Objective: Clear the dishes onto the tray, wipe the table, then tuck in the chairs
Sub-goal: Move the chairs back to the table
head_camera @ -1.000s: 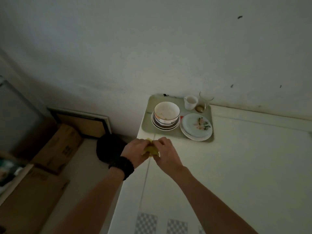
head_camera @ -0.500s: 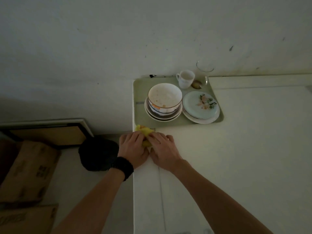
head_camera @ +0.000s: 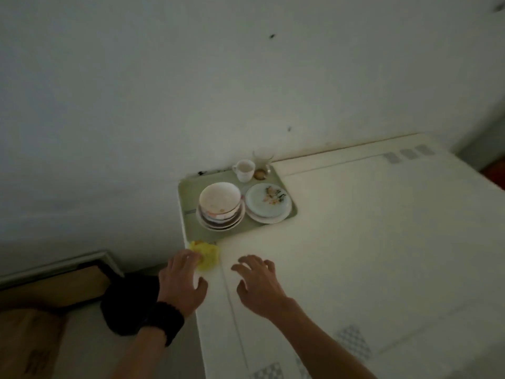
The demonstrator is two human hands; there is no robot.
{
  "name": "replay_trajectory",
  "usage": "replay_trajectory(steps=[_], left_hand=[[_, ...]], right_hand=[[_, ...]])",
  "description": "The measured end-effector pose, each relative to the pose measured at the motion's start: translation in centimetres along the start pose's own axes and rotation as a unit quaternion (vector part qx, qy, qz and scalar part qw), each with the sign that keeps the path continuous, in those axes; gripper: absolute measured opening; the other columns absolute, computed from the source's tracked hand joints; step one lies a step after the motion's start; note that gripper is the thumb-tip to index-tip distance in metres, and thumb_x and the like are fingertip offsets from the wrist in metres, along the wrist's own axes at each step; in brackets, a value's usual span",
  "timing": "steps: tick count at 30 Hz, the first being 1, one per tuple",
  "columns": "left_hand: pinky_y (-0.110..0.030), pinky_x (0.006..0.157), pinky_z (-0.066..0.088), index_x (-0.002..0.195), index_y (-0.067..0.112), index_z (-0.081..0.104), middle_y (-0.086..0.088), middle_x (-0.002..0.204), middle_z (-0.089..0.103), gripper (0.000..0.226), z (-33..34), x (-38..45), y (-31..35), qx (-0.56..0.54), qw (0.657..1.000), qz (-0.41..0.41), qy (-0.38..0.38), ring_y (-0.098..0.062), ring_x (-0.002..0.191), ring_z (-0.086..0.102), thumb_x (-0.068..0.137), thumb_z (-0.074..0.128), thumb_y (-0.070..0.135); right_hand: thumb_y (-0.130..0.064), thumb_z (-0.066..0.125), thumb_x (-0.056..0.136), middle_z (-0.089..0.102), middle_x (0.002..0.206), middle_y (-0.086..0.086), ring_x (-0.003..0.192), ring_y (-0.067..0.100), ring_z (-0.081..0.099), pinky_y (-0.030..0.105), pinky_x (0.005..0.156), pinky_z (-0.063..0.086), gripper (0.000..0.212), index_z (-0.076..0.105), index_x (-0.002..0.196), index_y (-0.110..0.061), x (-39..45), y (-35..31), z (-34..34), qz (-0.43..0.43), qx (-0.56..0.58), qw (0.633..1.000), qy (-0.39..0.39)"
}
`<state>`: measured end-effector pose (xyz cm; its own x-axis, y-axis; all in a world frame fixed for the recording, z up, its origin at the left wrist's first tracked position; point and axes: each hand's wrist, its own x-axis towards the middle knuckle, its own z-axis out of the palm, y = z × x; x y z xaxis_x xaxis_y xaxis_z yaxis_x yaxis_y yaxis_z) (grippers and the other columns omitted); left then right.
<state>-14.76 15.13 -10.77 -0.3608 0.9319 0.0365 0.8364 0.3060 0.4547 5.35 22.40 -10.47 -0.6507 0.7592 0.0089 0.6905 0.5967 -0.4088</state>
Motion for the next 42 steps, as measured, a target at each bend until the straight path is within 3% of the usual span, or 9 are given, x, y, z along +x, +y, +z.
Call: replay_trajectory(steps=[3, 6, 10, 14, 20, 29, 33, 36, 42], left_hand=[[-0.035, 0.095, 0.044, 0.111, 0.013, 0.064, -0.006, 0.114, 0.055, 0.054, -1.9, -1.5, 4.6, -0.061, 0.996, 0.049, -0.037, -0.03, 0.108, 0.055, 0.069, 0.047, 0.041], [-0.028, 0.093, 0.045, 0.113, 0.018, 0.062, 0.004, 0.112, 0.052, 0.032, -4.6, -3.3, 10.6, -0.136, 0.983, 0.083, -0.09, -0.018, 0.101, 0.056, 0.083, 0.057, 0.031], [-0.019, 0.072, 0.05, 0.102, 0.035, 0.057, 0.008, 0.106, 0.062, 0.023, -7.7, -7.3, 17.1, -0.2, 0.964, 0.128, -0.119, -0.002, 0.085, 0.06, 0.09, 0.065, 0.018], [-0.02, 0.071, 0.054, 0.098, 0.035, 0.062, 0.01, 0.1, 0.066, 0.02, -10.7, -13.0, 22.9, -0.248, 0.941, 0.171, -0.154, 0.0, 0.085, 0.062, 0.092, 0.062, 0.016], [-0.022, 0.071, 0.052, 0.098, 0.035, 0.062, 0.018, 0.097, 0.069, 0.02, -12.6, -22.4, 29.4, -0.3, 0.913, 0.226, -0.159, -0.004, 0.088, 0.066, 0.093, 0.062, 0.015], [-0.043, 0.079, 0.058, 0.099, 0.036, 0.063, 0.014, 0.101, 0.07, 0.015, -13.7, -34.1, 35.3, -0.369, 0.85, 0.307, -0.217, -0.011, 0.094, 0.068, 0.086, 0.058, 0.031], [-0.042, 0.08, 0.058, 0.103, 0.027, 0.065, 0.01, 0.101, 0.071, 0.015, -13.9, -38.4, 37.2, -0.376, 0.809, 0.373, -0.254, -0.013, 0.095, 0.068, 0.092, 0.061, 0.017], [-0.039, 0.078, 0.058, 0.104, 0.023, 0.064, 0.004, 0.102, 0.071, 0.016, -13.5, -42.3, 38.5, -0.374, 0.766, 0.419, -0.314, -0.017, 0.093, 0.069, 0.091, 0.062, 0.013], [-0.036, 0.077, 0.056, 0.104, 0.026, 0.062, 0.001, 0.104, 0.07, 0.022, -10.3, -54.3, 39.1, -0.356, 0.674, 0.468, -0.447, -0.021, 0.093, 0.068, 0.093, 0.06, 0.007]], right_hand=[[-0.019, 0.052, 0.084, 0.058, 0.135, 0.004, 0.126, 0.024, 0.054, 0.043, 0.105, 0.039, 0.046, 0.061, 0.128, -0.022, -3.9, -0.7, -4.8, 0.054, 0.039, 0.998, 0.02], [-0.023, 0.049, 0.089, 0.057, 0.136, 0.001, 0.125, 0.02, 0.053, 0.037, 0.107, 0.041, 0.045, 0.058, 0.133, -0.022, -7.0, -1.7, -9.7, 0.113, 0.095, 0.988, 0.042], [-0.022, 0.056, 0.088, 0.067, 0.118, 0.001, 0.103, 0.014, 0.064, 0.026, 0.093, 0.05, 0.037, 0.066, 0.123, -0.017, -12.9, -3.0, -15.8, 0.17, 0.182, 0.952, 0.18], [-0.015, 0.062, 0.089, 0.067, 0.106, -0.011, 0.09, -0.006, 0.061, 0.002, 0.075, 0.041, 0.029, 0.069, 0.116, -0.023, -20.9, -3.7, -20.6, 0.198, 0.223, 0.913, 0.278], [-0.011, 0.06, 0.09, 0.07, 0.105, -0.013, 0.093, -0.008, 0.064, 0.018, 0.077, 0.055, 0.027, 0.071, 0.11, -0.025, -33.6, -5.5, -24.4, 0.219, 0.259, 0.872, 0.354], [-0.009, 0.06, 0.091, 0.071, 0.106, -0.009, 0.09, -0.011, 0.062, 0.011, 0.076, 0.051, 0.026, 0.071, 0.111, -0.02, -48.3, -10.1, -26.1, 0.267, 0.235, 0.836, 0.417], [-0.014, 0.059, 0.093, 0.067, 0.109, -0.014, 0.092, -0.013, 0.058, 0.004, 0.077, 0.046, 0.028, 0.068, 0.117, -0.023, -54.1, -12.9, -25.5, 0.305, 0.217, 0.813, 0.446], [-0.016, 0.06, 0.093, 0.067, 0.107, -0.016, 0.086, -0.012, 0.06, -0.001, 0.077, 0.044, 0.028, 0.068, 0.118, -0.024, -58.8, -15.4, -23.5, 0.358, 0.181, 0.774, 0.49], [-0.014, 0.06, 0.093, 0.069, 0.115, -0.006, 0.094, 0.001, 0.062, 0.009, 0.082, 0.049, 0.03, 0.066, 0.123, -0.02, -70.7, -21.7, -17.5, 0.475, 0.165, 0.676, 0.539]])
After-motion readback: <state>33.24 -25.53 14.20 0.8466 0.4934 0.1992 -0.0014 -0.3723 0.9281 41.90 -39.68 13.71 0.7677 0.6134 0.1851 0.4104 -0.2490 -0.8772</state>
